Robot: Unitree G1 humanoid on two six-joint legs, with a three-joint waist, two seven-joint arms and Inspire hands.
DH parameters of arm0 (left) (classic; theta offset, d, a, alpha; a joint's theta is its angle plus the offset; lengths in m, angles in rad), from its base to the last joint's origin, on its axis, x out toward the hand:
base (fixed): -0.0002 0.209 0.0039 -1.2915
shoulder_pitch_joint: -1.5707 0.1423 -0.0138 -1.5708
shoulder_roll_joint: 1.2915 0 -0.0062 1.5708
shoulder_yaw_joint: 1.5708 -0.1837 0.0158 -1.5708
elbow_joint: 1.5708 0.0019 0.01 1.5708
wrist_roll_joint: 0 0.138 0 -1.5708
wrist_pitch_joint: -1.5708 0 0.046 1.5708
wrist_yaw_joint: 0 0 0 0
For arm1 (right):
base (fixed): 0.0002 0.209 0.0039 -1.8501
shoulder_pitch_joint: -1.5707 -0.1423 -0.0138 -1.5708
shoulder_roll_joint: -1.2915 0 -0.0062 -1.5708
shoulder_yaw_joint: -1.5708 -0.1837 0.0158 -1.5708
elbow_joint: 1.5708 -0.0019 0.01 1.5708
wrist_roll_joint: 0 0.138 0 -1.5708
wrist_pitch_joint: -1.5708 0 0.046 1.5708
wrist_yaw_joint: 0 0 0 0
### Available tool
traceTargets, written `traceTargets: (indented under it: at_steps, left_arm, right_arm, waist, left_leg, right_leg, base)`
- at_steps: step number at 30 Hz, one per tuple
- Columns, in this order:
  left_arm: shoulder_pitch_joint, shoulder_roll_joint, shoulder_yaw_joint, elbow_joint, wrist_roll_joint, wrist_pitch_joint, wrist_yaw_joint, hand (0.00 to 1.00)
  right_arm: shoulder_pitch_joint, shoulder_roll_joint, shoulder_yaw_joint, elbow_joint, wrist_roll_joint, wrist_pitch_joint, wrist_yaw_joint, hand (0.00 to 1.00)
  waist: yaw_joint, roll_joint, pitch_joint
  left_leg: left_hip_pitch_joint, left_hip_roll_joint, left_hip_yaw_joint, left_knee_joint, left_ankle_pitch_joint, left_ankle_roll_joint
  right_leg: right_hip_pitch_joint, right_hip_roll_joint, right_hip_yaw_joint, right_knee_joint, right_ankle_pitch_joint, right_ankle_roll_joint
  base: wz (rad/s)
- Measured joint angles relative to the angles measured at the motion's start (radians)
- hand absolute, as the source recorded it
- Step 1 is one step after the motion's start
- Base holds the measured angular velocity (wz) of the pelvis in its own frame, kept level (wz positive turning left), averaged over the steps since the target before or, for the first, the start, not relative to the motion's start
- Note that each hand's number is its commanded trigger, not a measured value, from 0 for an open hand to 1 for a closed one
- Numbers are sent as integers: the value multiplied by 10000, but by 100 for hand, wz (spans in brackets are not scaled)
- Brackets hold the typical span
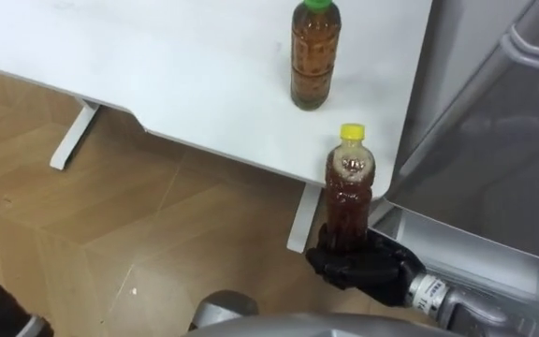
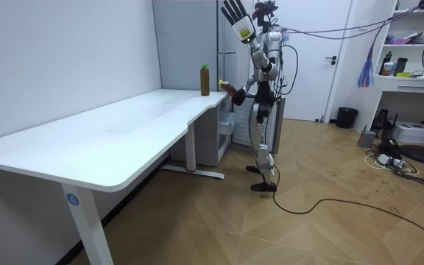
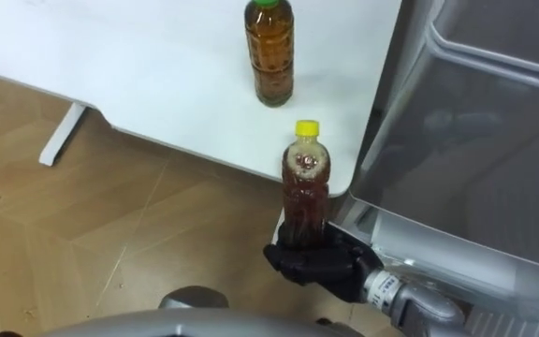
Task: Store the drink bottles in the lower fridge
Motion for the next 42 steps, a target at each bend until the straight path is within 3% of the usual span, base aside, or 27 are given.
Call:
traceTargets:
  at_steps: [8, 12, 14, 16, 19, 24, 25, 29, 31, 36, 38, 40, 42]
  left_arm:
    - [102, -12, 9, -88, 2, -215, 1233, 0]
    - [950, -239, 58, 268, 362, -230, 2450, 0]
    - [1240, -332, 73, 1058, 501, -235, 2995, 0]
    - [1741, -426, 22, 2468, 495, -215, 4040, 0]
    - [2360, -799, -206, 3963, 479, -202, 5064, 0]
    - [2833, -895, -976, 6444, 364, -214, 6136, 0]
    - [2873, -897, -1321, 7154, 365, -210, 6291, 0]
    - [2833, -908, -2393, 9156, -32, -189, 6386, 0]
    - [2879, -936, -3058, 10653, -1086, -113, 6170, 0]
    - [2870, -998, -3420, 13578, -1321, 114, 5510, 0]
    - [2814, -987, -3351, 14594, -646, 143, 5231, 0]
    - [2713, -982, -3269, 15530, 919, 284, 4994, 0]
    - [2761, -941, -3378, 15866, 1792, 334, 4972, 0]
  right_arm:
    - [80, 3, -12, -1, 44, -31, -292, 100]
    - [87, 17, -19, -93, 57, -60, -712, 100]
    - [105, 11, -26, -258, 116, -66, -933, 100]
    - [198, 11, 19, -535, 158, -64, -1243, 100]
    - [282, -2, 84, -694, 254, -65, -1496, 100]
    - [256, -12, 295, -726, 388, -60, -1601, 100]
    - [250, -7, 329, -725, 399, -59, -1616, 100]
    - [210, -12, 635, -722, 643, 32, -1859, 100]
    - [187, -4, 846, -689, 910, 84, -1999, 100]
    - [-7, -16, 1317, -260, 750, 85, -1934, 100]
    - [-145, 3, 1364, -94, 437, 76, -1843, 100]
    - [-382, -79, 1386, 135, 100, 56, -1626, 100]
    - [-463, -103, 1470, 219, 61, -60, -1634, 100]
  waist:
    - [-81, 11, 2]
    - [-108, 85, 38]
    - [-166, 159, 90]
    - [-164, 265, 80]
    - [-224, 234, 68]
    - [-346, 103, 10]
    - [-346, 142, 46]
    - [-403, -24, 68]
    - [-366, -61, 73]
    - [-374, -231, 124]
    - [-384, -262, 148]
    - [-513, -261, 161]
    - [-647, -252, 167]
  left_leg:
    - [65, -3, -20, -51, 1, -1]
    - [236, 1, 2, -93, 0, 0]
    - [339, 10, -2, -101, 0, 0]
    - [393, 14, -15, -115, 0, 1]
    - [405, 11, -21, -175, 1, 1]
    - [559, 7, 3, -295, 2, 2]
    - [580, 2, 16, -317, 2, 2]
    - [574, 4, -50, -307, 2, 3]
    - [634, 15, 50, -373, 2, 3]
    - [831, 19, 156, -529, 1, 3]
    - [894, 34, 148, -580, 1, 3]
    - [879, 35, 125, -575, 1, 3]
    - [816, 31, 62, -546, 1, 3]
  right_leg:
    - [53, 11, -3, -26, 0, -2]
    - [295, 71, -14, -119, 1, -2]
    - [366, 117, 6, -149, 2, -3]
    - [396, 125, -2, -153, 6, -10]
    - [371, 133, -1, -167, 6, -10]
    - [464, 150, 23, -182, 4, -7]
    - [500, 146, 27, -187, 1, -3]
    - [557, 135, -20, -252, 3, 1]
    - [584, 155, 116, -296, 8, 7]
    - [659, 287, 337, -361, 18, 19]
    - [715, 301, 332, -383, 18, 21]
    - [737, 308, 304, -419, 26, 32]
    - [742, 317, 260, -469, 35, 37]
  base:
    - [0]
    - [2]
    - [0]
    - [-2]
    - [-3]
    - [-1]
    - [0]
    - [2]
    - [-10]
    - [-8]
    - [0]
    - [3]
    - [9]
